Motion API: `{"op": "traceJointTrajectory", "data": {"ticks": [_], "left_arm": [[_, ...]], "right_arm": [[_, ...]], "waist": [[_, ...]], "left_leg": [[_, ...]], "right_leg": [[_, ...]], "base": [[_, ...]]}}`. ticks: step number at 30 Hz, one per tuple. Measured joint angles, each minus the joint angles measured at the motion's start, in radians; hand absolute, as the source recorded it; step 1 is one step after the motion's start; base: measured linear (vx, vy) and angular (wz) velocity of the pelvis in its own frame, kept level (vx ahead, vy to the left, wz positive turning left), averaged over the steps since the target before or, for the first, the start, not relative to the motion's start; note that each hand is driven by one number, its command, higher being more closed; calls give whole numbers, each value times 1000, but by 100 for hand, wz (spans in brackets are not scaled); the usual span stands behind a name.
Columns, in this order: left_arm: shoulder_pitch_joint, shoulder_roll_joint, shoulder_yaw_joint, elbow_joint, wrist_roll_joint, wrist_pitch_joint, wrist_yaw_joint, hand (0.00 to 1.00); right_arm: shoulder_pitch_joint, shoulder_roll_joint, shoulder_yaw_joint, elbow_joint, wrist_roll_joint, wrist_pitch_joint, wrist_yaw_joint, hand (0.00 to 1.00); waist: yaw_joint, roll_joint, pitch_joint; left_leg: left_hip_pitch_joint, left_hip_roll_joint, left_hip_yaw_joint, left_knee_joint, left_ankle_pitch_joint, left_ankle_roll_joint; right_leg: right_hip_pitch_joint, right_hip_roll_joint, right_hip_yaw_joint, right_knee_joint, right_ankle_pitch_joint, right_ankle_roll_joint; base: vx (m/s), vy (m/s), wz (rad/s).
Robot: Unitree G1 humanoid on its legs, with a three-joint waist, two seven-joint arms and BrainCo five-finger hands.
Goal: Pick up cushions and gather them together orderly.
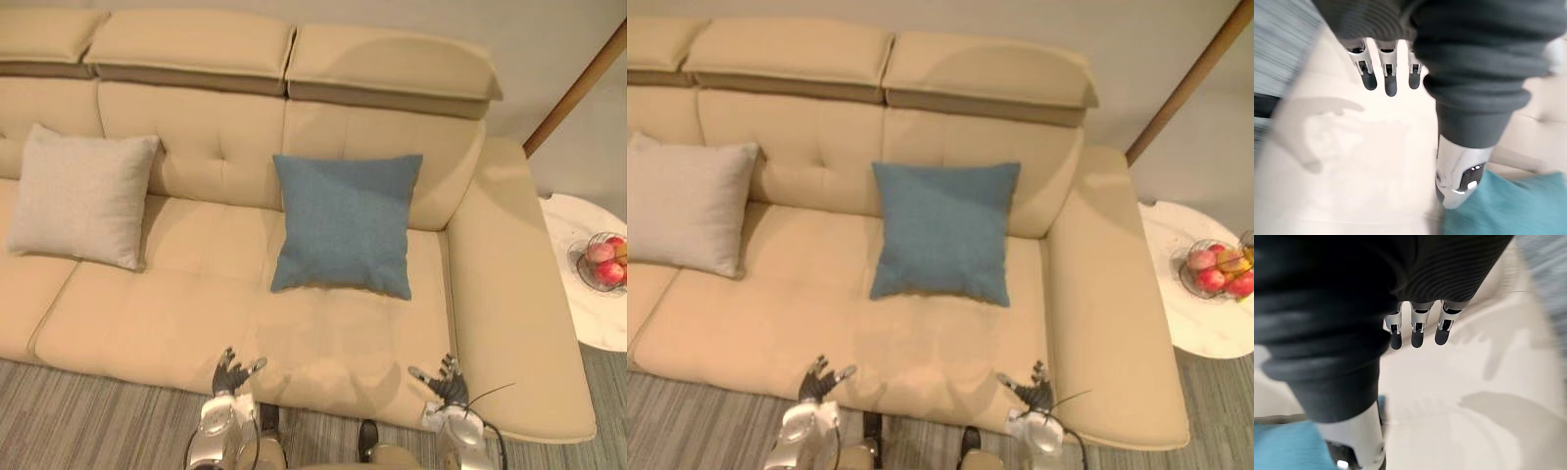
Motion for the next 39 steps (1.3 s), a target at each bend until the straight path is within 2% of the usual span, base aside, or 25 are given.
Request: {"op": "traceJointTrajectory", "data": {"ticks": [4,10,13,14,16,17,18,19,20,21,23,24,25,26,27,28,30,31,32,33,34,35,37,39], "left_arm": [[45,11,26,100,57,11,-22,0],[47,37,26,130,65,24,-34,0],[35,40,27,136,75,24,-31,0],[21,40,28,136,76,24,-27,0],[-7,38,26,132,75,24,-23,0],[-23,35,26,118,75,24,-18,0],[-36,22,34,91,75,22,-13,0],[-49,11,40,78,75,20,-10,0],[-58,8,37,63,75,20,-10,0],[-61,5,37,50,75,20,-9,0],[-60,4,41,41,75,22,-9,0],[-55,0,55,41,75,23,-8,0],[-53,-9,67,42,75,24,-8,0],[-50,-24,70,42,75,25,-7,0],[-40,-44,67,39,75,25,-8,0],[-20,-62,62,28,74,23,-7,0],[-24,-56,31,24,76,22,-8,0],[-21,-57,12,30,78,24,-9,0],[-27,-51,-5,39,86,25,-9,0],[-43,-55,-10,35,95,23,-11,0],[-48,-60,-2,27,96,25,-9,0],[-48,-58,-2,27,96,25,-9,0],[-47,-60,-3,29,96,27,-9,0],[-43,-69,-3,48,98,32,-9,0]], "right_arm": [[6,-8,-16,158,43,19,28,0],[-22,-15,-47,229,46,22,34,0],[-65,-5,-42,229,44,31,31,0],[-91,-2,-32,224,43,32,26,0],[-122,-1,-11,207,43,33,17,0],[-122,8,5,172,43,32,12,0],[-122,19,5,144,43,32,6,0],[-135,25,7,131,43,33,2,0],[-125,31,14,118,44,33,-3,0],[-105,33,31,114,44,32,-6,0],[-94,43,37,114,44,32,-7,0],[-103,49,37,115,44,32,-7,0],[-118,48,37,116,44,31,-7,0],[-133,38,34,115,44,31,-9,0],[-137,26,34,115,45,31,-12,0],[-130,18,33,114,45,31,-18,0],[-127,17,35,115,45,30,-20,0],[-137,16,35,115,44,31,-27,0],[-129,17,32,116,44,31,-38,0],[-120,21,29,120,44,32,-45,0],[-113,19,17,139,44,33,-56,0],[-111,19,13,141,43,33,-56,0],[-98,15,4,143,43,33,-57,0],[-68,12,1,150,43,42,-55,0]], "waist": [[-4,-5,-38],[-9,-10,-39],[1,-21,-25],[5,-24,-19],[11,-18,-1],[11,-17,3],[16,-8,3],[17,-2,11],[9,-2,15],[8,-25,8],[13,-57,2],[23,-66,1],[33,-68,1],[43,-44,10],[58,-16,11],[67,-5,11],[70,6,8],[69,25,19],[47,19,27],[41,13,38],[47,-1,51],[47,-7,53],[44,-7,52],[38,9,43]], "left_leg": [[27,-10,-13,-6,-21,1],[33,-26,-25,-6,-22,2],[37,-22,32,-5,-19,8],[31,-17,66,0,-17,10],[26,5,98,3,-19,13],[3,20,110,34,-31,30],[-34,56,119,71,-46,52],[-44,66,121,95,-54,56],[-56,61,103,123,-56,59],[-76,46,85,176,-64,72],[-124,24,79,256,-73,84],[-160,20,79,302,-73,85],[-185,25,82,331,-73,85],[-205,39,83,353,-73,85],[-216,60,84,353,-67,78],[-231,77,88,350,-48,54],[-266,91,78,347,-11,38],[-271,106,67,288,73,33],[-268,91,51,210,176,18],[-269,95,49,240,148,6],[-270,91,48,426,-45,29],[-269,89,46,468,-82,36],[-263,87,24,630,-206,44],[-222,105,-16,779,-330,23]], "right_leg": [[58,-4,-16,-51,1,10],[75,-16,-14,-64,8,20],[54,-15,35,-67,49,28],[33,-11,63,-72,75,42],[9,4,54,-72,131,55],[-17,13,31,-63,172,56],[-33,24,17,-55,196,56],[-70,24,-3,88,129,30],[-111,-2,-23,329,33,10],[-103,-32,-13,512,-17,32],[-55,-48,24,649,-44,73],[-19,-46,45,644,-43,82],[5,-30,53,590,-91,101],[28,-4,65,530,-131,97],[45,14,60,482,-157,74],[66,31,38,425,-209,45],[67,49,10,381,-264,17],[65,82,-6,349,-270,2],[69,74,-48,313,-259,-17],[75,72,-79,296,-251,-38],[69,53,-119,289,-239,-87],[66,46,-126,289,-237,-90],[50,23,-136,287,-224,-93],[24,8,-135,288,-196,-73]], "base": [[-29,26,9],[9,27,5],[30,31,-52],[18,21,-73],[-33,21,-59],[-108,40,-47],[-133,24,-34],[-114,-13,-6],[-34,-57,40],[-9,-54,62],[-70,-88,55],[-201,-146,23],[-219,-133,-1],[-273,-111,-12],[-286,-126,-13],[-289,-150,-3],[-284,-176,8],[-453,-211,45],[-447,-183,54],[-398,-103,50],[-287,-41,9],[-301,-25,-11],[-249,71,-29],[-216,201,-30]]}}
